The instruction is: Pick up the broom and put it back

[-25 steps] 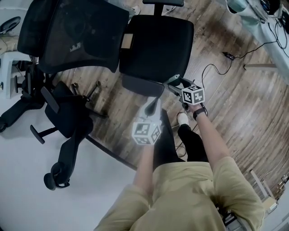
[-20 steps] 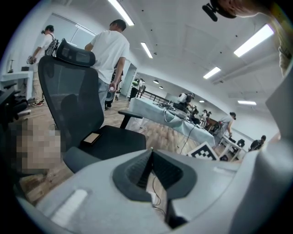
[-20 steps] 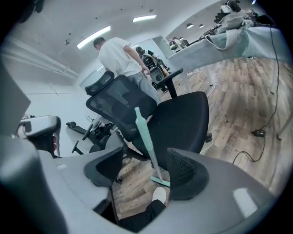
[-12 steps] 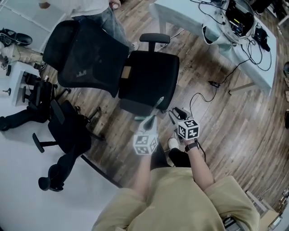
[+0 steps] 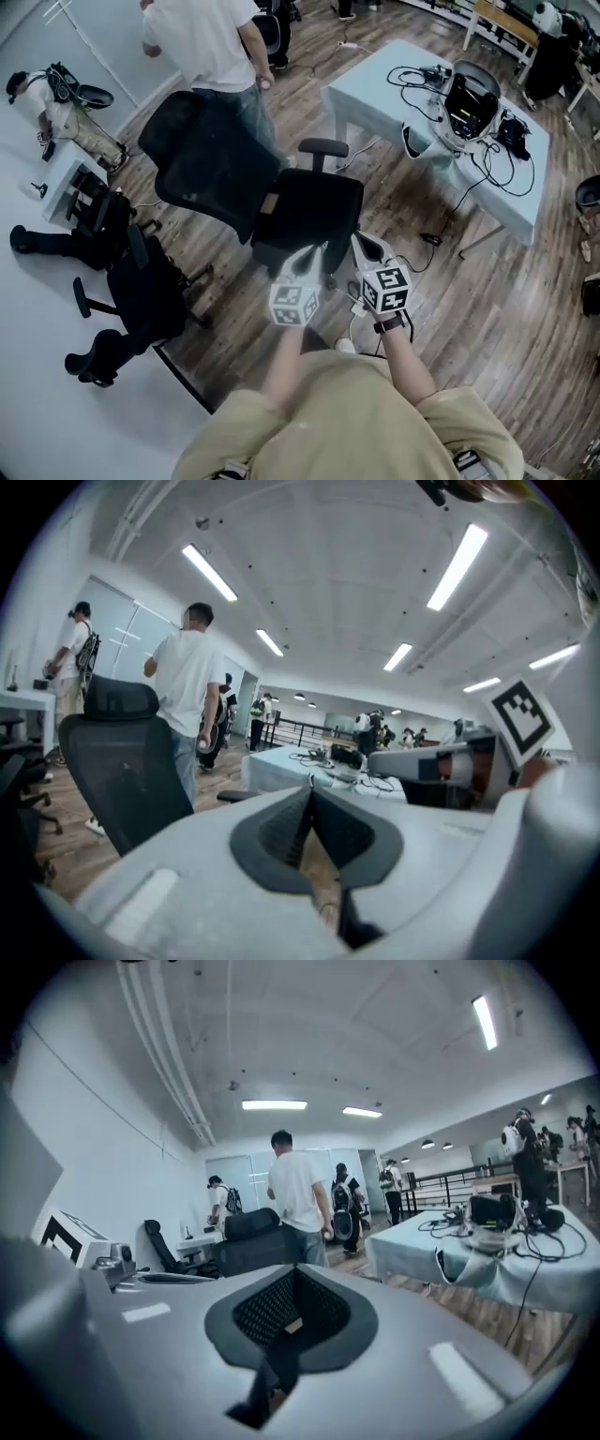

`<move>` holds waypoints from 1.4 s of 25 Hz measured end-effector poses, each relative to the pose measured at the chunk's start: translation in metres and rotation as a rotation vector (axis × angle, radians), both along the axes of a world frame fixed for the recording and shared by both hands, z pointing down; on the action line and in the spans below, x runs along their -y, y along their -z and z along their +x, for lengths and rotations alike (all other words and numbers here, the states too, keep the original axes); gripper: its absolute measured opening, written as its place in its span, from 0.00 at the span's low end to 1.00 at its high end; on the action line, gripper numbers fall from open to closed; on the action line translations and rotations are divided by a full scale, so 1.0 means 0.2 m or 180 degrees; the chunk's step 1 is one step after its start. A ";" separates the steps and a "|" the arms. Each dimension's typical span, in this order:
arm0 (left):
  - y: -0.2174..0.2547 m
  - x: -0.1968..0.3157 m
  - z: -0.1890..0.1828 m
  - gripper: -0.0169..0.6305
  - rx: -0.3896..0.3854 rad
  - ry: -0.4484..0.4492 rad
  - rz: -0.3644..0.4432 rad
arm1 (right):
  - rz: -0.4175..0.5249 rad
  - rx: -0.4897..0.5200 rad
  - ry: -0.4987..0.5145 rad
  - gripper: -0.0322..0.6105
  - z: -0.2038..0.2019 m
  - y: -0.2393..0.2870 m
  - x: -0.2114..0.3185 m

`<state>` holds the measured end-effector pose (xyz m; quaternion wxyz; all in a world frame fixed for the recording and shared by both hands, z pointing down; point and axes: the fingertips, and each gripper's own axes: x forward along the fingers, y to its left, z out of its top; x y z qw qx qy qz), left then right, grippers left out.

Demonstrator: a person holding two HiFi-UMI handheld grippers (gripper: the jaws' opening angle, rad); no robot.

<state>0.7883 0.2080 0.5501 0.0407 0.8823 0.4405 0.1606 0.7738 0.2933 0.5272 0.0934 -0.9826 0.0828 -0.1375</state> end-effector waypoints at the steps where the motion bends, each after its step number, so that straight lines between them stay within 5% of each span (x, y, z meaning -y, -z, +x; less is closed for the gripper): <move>1: 0.08 -0.01 0.00 0.03 -0.0096 0.0012 -0.0034 | -0.0023 -0.0099 -0.0004 0.06 -0.01 0.08 -0.01; 12: 0.60 0.05 -0.09 0.03 -0.0884 0.0098 -0.0220 | -0.0155 -0.0966 -0.0028 0.06 -0.16 0.59 0.01; 35: 0.59 0.10 -0.27 0.03 -0.0920 -0.0019 -0.0186 | -0.0211 -0.1013 -0.0052 0.06 -0.28 0.55 0.12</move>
